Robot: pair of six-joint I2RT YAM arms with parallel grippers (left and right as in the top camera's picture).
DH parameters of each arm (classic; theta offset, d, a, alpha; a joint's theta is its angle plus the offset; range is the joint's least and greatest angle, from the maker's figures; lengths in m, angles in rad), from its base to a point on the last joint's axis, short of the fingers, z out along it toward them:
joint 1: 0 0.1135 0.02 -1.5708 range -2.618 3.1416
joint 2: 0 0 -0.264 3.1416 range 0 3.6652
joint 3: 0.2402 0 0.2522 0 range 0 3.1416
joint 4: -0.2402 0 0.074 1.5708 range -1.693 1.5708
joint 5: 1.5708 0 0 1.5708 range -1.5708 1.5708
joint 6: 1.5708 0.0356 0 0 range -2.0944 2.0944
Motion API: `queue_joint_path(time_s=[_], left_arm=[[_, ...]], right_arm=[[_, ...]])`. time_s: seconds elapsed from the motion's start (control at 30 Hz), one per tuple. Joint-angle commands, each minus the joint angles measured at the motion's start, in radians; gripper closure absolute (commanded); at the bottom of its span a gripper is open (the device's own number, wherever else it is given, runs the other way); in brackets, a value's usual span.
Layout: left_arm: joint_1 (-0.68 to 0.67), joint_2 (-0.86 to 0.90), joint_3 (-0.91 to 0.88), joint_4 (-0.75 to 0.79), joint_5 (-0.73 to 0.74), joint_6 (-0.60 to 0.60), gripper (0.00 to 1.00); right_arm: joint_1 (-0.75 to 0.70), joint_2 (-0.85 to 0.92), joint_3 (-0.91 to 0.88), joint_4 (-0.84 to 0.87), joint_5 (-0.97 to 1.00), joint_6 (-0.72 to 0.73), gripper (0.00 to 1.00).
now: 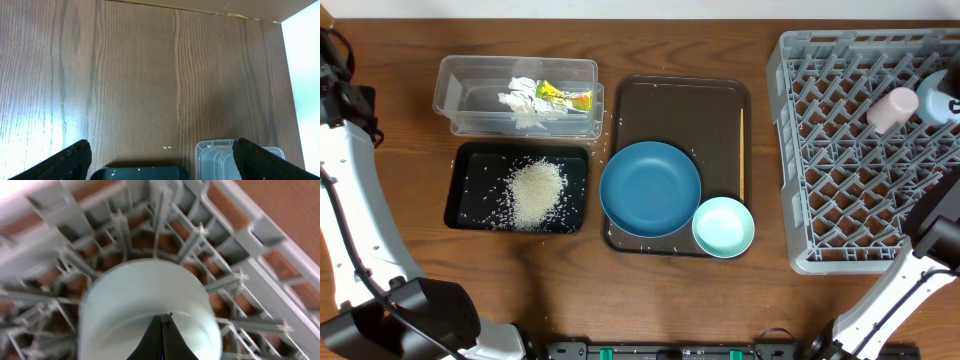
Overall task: Sort waste into correct bins and load items into the dishwasher rack
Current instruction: 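Lower the bowl upside down onto the rack tines, then release the bowl and lift the right gripper away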
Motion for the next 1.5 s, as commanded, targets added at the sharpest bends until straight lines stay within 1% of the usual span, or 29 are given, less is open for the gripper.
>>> queue_joint_path(time_s=[0.0, 0.23, 0.57, 0.87, 1.0, 1.27, 1.47], left_arm=[[0.002, 0.001, 0.002, -0.006, -0.009, 0.009, 0.08], [0.002, 0.001, 0.002, -0.006, -0.009, 0.009, 0.08], [0.002, 0.001, 0.002, -0.006, -0.009, 0.009, 0.08], [0.002, 0.001, 0.002, -0.006, -0.009, 0.009, 0.08], [0.002, 0.001, 0.002, -0.006, -0.009, 0.009, 0.08], [0.002, 0.001, 0.002, -0.006, -0.009, 0.009, 0.08], [0.002, 0.001, 0.002, -0.006, -0.009, 0.009, 0.08]], right_arm=[[0.006, -0.007, -0.002, 0.023, -0.020, 0.054, 0.99], [0.006, -0.006, -0.002, 0.069, -0.064, 0.073, 0.99], [0.008, 0.028, -0.002, 0.046, -0.076, 0.084, 0.99], [0.006, -0.120, 0.000, 0.067, -0.075, 0.083, 0.99], [0.001, -0.138, 0.000, 0.018, -0.074, 0.032, 0.99], [-0.005, -0.065, -0.001, -0.106, -0.075, 0.031, 0.99], [-0.010, -0.029, -0.001, -0.113, -0.075, 0.031, 0.99]])
